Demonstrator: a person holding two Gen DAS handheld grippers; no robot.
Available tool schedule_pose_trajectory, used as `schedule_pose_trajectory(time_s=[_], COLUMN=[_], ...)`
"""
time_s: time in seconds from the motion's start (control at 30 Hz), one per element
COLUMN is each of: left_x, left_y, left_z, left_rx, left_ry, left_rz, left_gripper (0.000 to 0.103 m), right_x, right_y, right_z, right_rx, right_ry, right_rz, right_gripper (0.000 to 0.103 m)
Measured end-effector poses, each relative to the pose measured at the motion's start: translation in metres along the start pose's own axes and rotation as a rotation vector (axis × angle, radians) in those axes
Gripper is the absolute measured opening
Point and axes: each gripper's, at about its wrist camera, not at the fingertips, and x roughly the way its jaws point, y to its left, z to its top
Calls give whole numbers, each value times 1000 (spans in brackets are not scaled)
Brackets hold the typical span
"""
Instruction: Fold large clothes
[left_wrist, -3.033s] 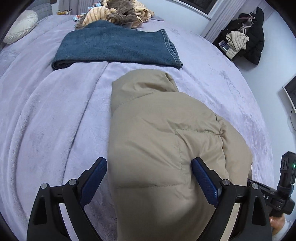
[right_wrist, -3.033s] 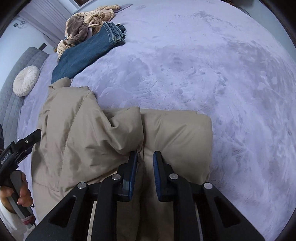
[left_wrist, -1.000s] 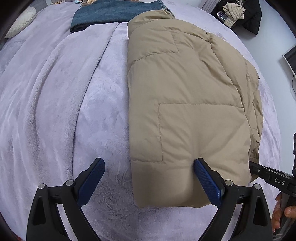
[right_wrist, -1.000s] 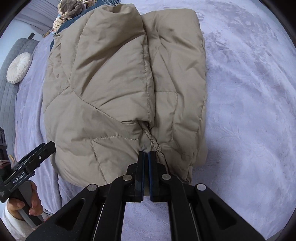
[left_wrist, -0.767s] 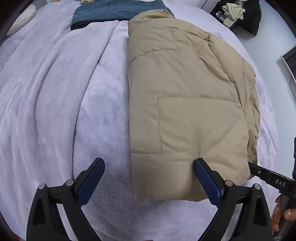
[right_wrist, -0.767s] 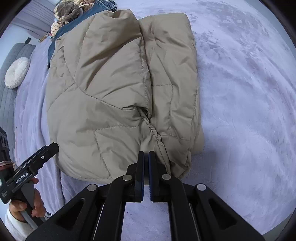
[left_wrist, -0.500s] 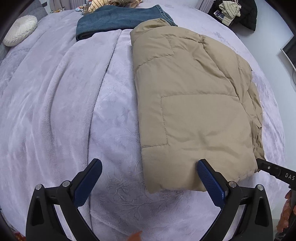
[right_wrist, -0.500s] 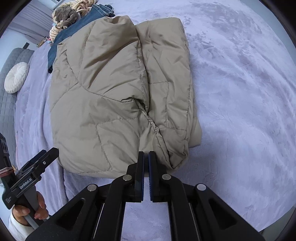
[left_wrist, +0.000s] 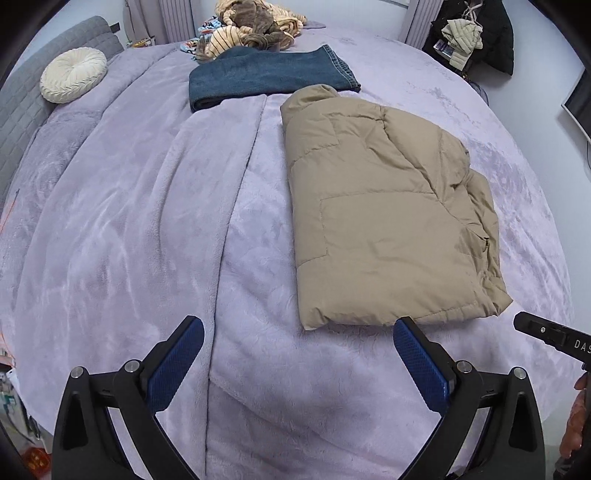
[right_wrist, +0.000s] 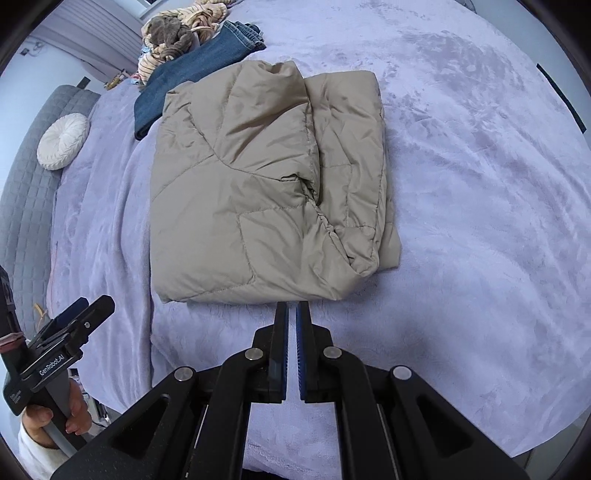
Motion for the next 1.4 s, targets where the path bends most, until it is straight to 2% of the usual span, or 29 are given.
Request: schedule_pose_trajectory(time_s=[0.1, 0.13, 0.17, 0.23, 0.5, 0.6, 0.73, 0.8, 0.83, 1.03, 1.4], left_x=[-19, -24, -31, -42, -83, -101, -120, -126, -128, -140, -154], left_y=[-6, -9, -12, -20, -46, -52, -56, -56, -56, -43, -13], left_z=[-6, -7, -9, -14, -30, -34, -36, -36, -36, -34, -21], left_rx=[-20, -26, -31, -36, -49, -59, -60, -54, -48, -25, -38], left_ry=[-22, -30, -39, -56, -113, -139, -166, -179, -185, -205, -220], left_rz=[10, 12, 15, 22, 46, 56, 44, 49, 52, 60, 79], left_gripper=[103, 103, 103, 103, 103, 103, 103, 103, 103, 103, 103], right_x=[-16, -19, -25, -39, -83, -98, -120, -129, -132, -143, -145], right_y=[3, 2, 2, 2, 12, 16, 25, 28, 30, 42, 66], right_z=[-5, -5, -6, -9, -15, -20, -27, -29, -30, -34, -33], right_rx=[-14, -20, -27, -44, -145, -171, -210, -217, -216, -210, -160], right_ry=[-21, -28, -36, -63, -165, -210, -282, -310, -319, -384, -389], right_rz=[-3, -5, -10, -26, -61, -71, -89, -89, -90, -97, -116], right_gripper=[6, 12, 33, 66, 66, 80, 84, 94, 103, 103, 103])
